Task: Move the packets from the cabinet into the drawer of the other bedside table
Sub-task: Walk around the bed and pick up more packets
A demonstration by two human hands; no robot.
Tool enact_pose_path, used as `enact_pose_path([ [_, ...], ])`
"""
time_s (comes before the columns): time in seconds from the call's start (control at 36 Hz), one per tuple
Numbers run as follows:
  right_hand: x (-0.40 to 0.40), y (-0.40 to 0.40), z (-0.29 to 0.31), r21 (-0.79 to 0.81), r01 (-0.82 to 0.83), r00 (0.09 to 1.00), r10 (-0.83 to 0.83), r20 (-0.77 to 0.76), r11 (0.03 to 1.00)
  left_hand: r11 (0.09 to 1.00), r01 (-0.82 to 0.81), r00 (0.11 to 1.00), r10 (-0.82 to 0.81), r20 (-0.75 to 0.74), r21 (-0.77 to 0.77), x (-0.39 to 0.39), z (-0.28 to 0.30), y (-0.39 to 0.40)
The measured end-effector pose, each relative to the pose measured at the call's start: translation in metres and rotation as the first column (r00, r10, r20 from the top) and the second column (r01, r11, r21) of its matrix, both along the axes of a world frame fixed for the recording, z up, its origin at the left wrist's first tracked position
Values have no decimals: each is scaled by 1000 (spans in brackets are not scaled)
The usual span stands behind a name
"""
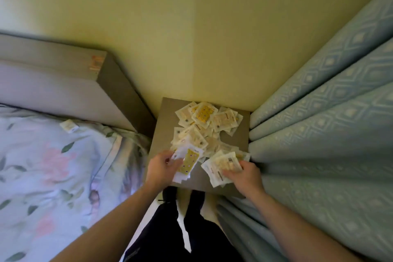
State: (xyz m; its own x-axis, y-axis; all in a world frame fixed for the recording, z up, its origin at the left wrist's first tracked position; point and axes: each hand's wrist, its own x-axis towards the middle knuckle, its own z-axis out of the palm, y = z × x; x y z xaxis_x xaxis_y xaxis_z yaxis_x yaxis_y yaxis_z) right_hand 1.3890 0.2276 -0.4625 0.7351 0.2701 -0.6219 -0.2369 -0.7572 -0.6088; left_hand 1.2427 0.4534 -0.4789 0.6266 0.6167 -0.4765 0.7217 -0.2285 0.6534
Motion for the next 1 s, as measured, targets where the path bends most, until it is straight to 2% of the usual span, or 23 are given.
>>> enact_pose_path([
  [0.08, -16, 11, 27, 27, -111, 994, 111, 24, 993, 999, -39, 998, 39, 42, -17, -37, 36, -3],
  [0.25, -53, 31, 59, 61, -312, 948, 306, 91, 948, 976, -217, 974, 217, 63, -5, -112, 68, -6],
  [0.42, -109, 62, 83, 107, -518, 854, 507, 112, 849, 940, -342, 935, 340, 96, 4, -188, 99, -23],
  [0.64, -226, 106, 105, 135, -773, 634, 762, 130, 620, 836, -540, 841, 535, 77, 94, -341, 120, -57],
  [0.86, -391, 129, 120, 107, -908, 420, 873, 248, 406, 695, -705, 709, 694, 124, 139, -516, 128, -102],
  [1.0, -495, 146, 128, 81, -963, 269, 928, 258, 257, 554, -823, 568, 811, 139, 126, -615, 141, -126],
])
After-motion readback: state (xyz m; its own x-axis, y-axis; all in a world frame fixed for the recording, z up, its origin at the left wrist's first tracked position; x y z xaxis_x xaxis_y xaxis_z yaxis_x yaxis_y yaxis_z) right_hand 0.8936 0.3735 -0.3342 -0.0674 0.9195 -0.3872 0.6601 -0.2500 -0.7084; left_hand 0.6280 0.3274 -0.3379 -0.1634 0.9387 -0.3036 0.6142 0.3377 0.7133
